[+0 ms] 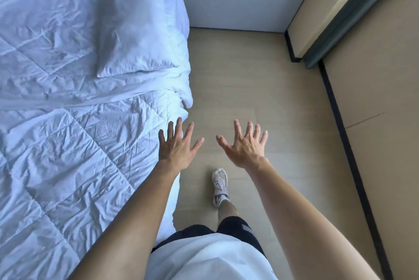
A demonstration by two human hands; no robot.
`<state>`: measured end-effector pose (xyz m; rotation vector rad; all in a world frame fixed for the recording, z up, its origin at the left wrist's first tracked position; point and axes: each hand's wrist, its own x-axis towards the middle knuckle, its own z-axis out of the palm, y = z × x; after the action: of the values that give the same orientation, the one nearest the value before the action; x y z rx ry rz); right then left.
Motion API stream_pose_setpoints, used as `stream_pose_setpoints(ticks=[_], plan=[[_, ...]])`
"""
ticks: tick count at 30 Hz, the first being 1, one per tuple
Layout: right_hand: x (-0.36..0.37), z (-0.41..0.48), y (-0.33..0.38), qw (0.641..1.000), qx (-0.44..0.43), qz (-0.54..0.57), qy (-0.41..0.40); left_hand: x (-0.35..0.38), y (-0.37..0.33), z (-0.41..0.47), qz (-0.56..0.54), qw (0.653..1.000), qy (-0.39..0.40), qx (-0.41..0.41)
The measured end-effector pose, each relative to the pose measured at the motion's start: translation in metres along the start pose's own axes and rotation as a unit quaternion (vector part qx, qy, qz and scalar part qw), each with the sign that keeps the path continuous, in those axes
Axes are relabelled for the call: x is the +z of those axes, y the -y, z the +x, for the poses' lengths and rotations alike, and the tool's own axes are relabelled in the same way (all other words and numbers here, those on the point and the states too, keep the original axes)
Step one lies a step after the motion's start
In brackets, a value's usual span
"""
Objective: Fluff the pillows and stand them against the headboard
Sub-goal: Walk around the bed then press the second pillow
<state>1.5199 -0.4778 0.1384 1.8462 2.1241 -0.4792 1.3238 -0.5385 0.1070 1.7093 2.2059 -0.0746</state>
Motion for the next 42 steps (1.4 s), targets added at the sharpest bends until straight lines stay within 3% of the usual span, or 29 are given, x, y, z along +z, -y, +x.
stream_pose_setpoints(ticks=[11, 21, 26, 32, 42], plan=[[-0.074, 0.186, 0.018, 0.991, -0.107, -0.068, 0.028, -0.047, -0.031, 0.154, -0.056, 0.993, -0.019, -0.104], [-0.122, 0.327, 0.084, 0.976, -0.182, -0.111, 0.047, -0.083, 0.006, 0.274, -0.081, 0.982, -0.008, -0.172], [-0.155, 0.408, 0.133, 0.97, -0.202, -0.127, 0.053, -0.106, 0.047, 0.348, -0.094, 0.972, -0.043, -0.21], [-0.209, 0.49, 0.208, 0.957, -0.24, -0.145, 0.07, -0.144, 0.099, 0.428, -0.107, 0.958, -0.018, -0.265], [-0.255, 0.589, 0.342, 0.914, -0.352, -0.185, 0.081, -0.184, 0.157, 0.513, -0.19, 0.912, -0.036, -0.362]])
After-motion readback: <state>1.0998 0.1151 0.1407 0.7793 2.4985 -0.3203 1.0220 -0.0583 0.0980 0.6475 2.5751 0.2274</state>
